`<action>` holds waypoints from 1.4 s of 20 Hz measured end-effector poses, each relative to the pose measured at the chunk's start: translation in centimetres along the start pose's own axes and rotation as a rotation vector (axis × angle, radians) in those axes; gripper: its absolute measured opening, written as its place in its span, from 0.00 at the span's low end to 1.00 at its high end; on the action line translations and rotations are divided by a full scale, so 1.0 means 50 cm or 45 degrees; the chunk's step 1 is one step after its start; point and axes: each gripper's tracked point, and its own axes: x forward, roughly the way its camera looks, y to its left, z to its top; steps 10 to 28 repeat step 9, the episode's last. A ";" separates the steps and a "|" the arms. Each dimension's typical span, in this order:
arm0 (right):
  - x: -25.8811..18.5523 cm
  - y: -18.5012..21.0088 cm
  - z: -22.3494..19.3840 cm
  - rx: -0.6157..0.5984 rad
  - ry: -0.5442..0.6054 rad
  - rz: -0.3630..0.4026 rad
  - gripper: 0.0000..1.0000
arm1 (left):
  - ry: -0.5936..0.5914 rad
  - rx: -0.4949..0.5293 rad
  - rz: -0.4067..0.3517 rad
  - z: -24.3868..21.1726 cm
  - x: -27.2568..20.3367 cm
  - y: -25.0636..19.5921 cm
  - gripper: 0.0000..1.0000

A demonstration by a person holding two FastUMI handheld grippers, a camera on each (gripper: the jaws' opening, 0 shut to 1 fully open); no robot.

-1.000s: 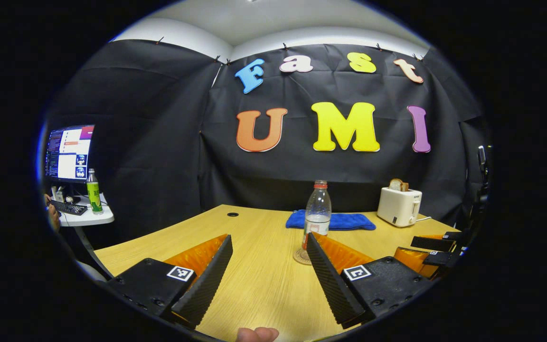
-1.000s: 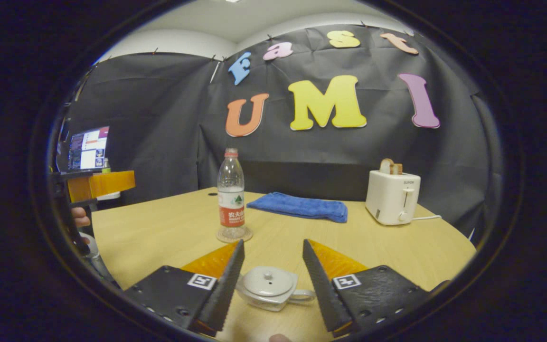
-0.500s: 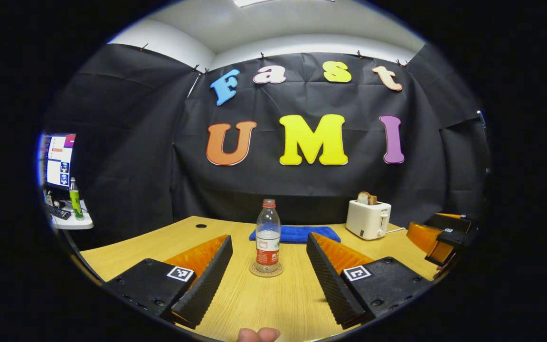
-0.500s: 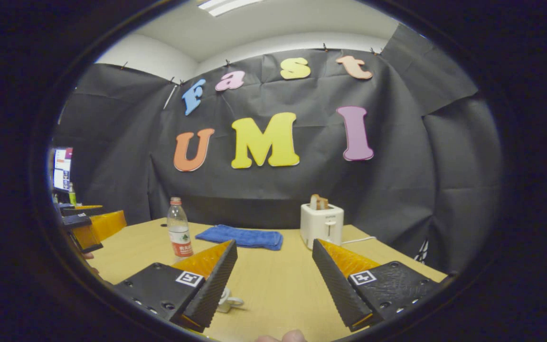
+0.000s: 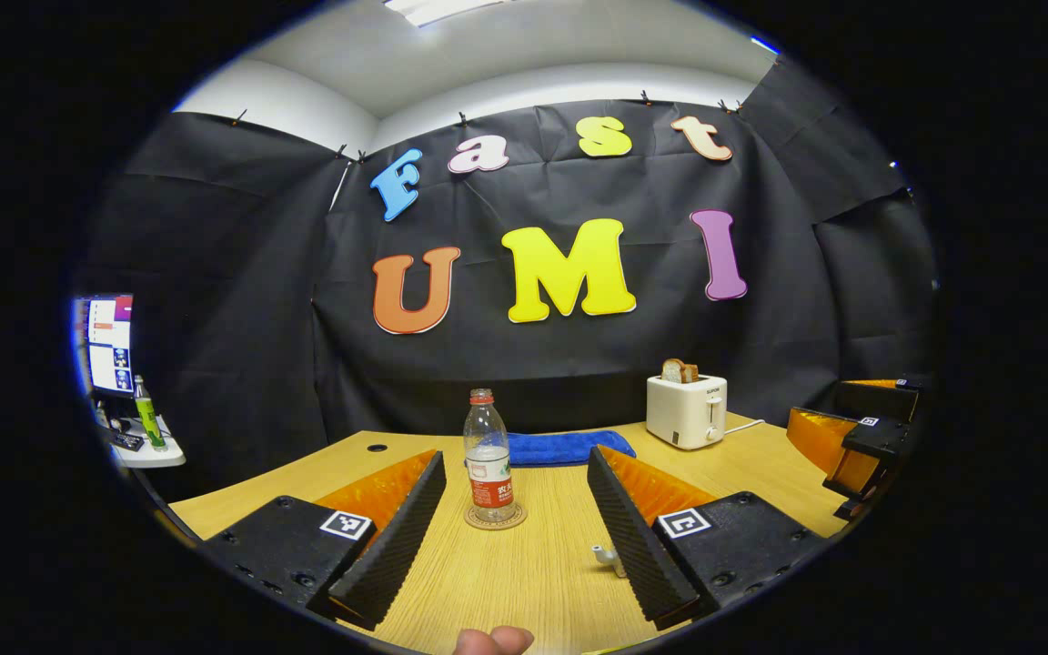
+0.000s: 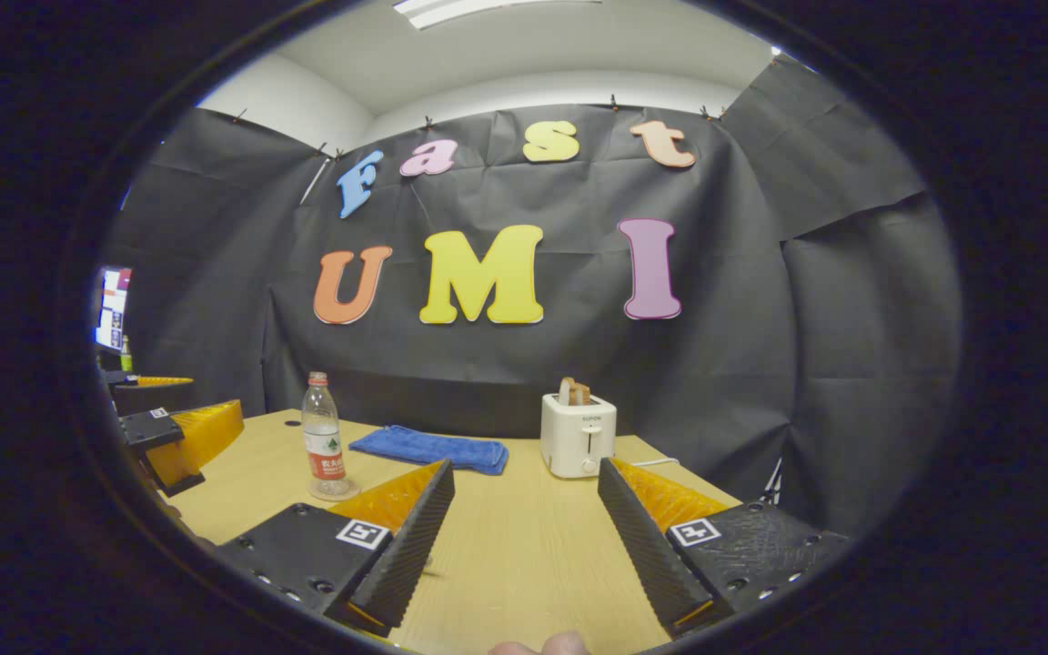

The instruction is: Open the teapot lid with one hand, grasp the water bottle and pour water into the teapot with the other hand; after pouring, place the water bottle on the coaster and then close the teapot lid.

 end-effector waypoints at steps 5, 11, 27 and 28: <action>0.004 0.030 0.004 -0.021 -0.008 0.034 0.93 | 0.020 -0.044 0.046 -0.009 0.002 0.021 0.98; 0.013 0.055 -0.002 -0.022 -0.002 0.062 0.96 | 0.002 -0.019 0.071 0.001 0.001 0.039 0.98; 0.013 0.055 -0.002 -0.022 -0.002 0.062 0.96 | 0.002 -0.019 0.071 0.001 0.001 0.039 0.98; 0.013 0.055 -0.002 -0.022 -0.002 0.062 0.96 | 0.002 -0.019 0.071 0.001 0.001 0.039 0.98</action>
